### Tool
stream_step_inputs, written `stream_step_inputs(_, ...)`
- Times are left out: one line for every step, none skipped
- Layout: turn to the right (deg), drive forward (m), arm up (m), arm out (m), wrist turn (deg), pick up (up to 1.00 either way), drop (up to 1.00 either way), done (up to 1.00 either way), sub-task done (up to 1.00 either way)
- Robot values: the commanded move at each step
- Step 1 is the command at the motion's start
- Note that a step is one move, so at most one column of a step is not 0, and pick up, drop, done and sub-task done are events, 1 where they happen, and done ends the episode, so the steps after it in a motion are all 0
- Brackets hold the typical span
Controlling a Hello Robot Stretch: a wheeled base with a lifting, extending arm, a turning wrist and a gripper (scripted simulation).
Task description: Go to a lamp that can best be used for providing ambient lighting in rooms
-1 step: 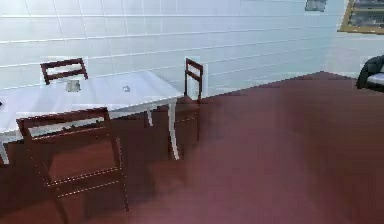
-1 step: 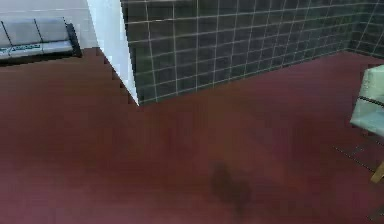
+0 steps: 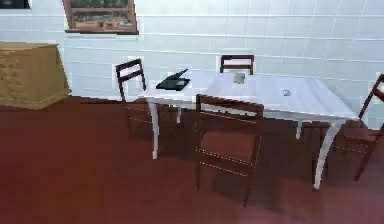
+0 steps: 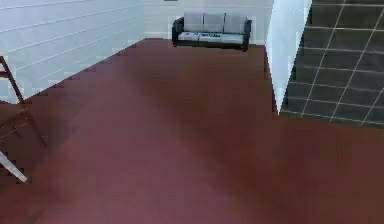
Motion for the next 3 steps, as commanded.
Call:
stream_step_inputs(-45.0,0.0,0.0,0.0,0.0,0.0,0.0,0.0,0.0)
stream_step_inputs(-45.0,0.0,0.0,0.0,0.0,0.0,0.0,0.0,0.0)
stream_step_inputs(-33.0,0.0,0.0,0.0,0.0,0.0,0.0,0.0,0.0)
